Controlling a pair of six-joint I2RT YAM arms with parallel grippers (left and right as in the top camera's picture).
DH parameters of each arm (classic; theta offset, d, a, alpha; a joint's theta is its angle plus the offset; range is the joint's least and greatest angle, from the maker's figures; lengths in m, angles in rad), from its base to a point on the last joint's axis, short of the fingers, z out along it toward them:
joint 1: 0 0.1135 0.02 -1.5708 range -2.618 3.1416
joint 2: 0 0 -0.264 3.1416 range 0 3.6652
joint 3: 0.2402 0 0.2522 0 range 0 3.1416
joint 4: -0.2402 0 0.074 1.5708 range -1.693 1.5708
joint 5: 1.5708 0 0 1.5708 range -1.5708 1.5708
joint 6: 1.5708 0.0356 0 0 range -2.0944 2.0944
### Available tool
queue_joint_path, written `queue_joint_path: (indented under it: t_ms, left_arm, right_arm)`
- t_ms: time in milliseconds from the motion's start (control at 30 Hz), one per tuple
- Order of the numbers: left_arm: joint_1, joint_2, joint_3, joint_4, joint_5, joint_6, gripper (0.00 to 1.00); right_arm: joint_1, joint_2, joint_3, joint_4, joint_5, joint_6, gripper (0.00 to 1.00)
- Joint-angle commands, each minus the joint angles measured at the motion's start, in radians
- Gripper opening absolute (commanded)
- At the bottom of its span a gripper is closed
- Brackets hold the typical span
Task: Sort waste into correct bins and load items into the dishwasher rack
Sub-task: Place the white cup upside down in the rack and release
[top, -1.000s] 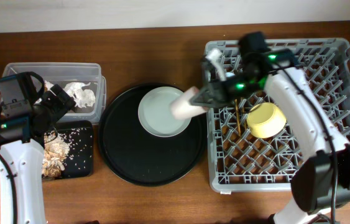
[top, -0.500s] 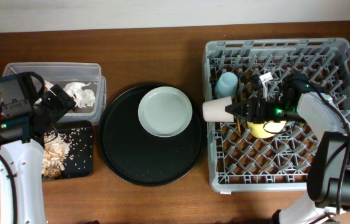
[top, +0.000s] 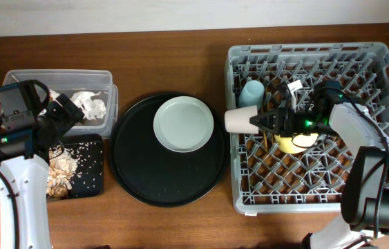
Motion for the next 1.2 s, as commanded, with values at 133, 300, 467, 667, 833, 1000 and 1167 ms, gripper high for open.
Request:
queue_joint_path:
  t_ms: [133,300,467,667,833,1000,1167]
  left_arm:
    - [0.003,-0.011,0.009,0.002,0.005,0.006,0.99]
    - [0.003,-0.011,0.009,0.002,0.005,0.006,0.99]
    - [0.003,-0.011,0.009,0.002,0.005,0.006,0.99]
    - [0.003,-0.011,0.009,0.002,0.005,0.006,0.99]
    - [0.003,-0.011,0.009,0.002,0.005,0.006,0.99]
    - [0.003,-0.011,0.009,0.002,0.005,0.006,0.99]
    - [0.003,-0.011,0.009,0.002,0.005,0.006,0.99]
  right_arm:
    - [0.044,0.016,-0.040,0.088,0.011,0.043,0.04]
    - [0.073,0.016,-0.040,0.158,0.134,0.143,0.04]
    - [0.046,0.016,-0.039,0.097,0.291,0.146,0.15]
    - [0.001,0.012,-0.038,0.042,0.314,0.145,0.21]
    - [-0.016,-0.024,-0.013,-0.029,0.328,0.145,0.24]
    - [-0.017,-0.115,0.051,-0.105,0.463,0.157,0.38]
    - [-0.016,-0.201,0.143,-0.153,0.624,0.246,0.43]
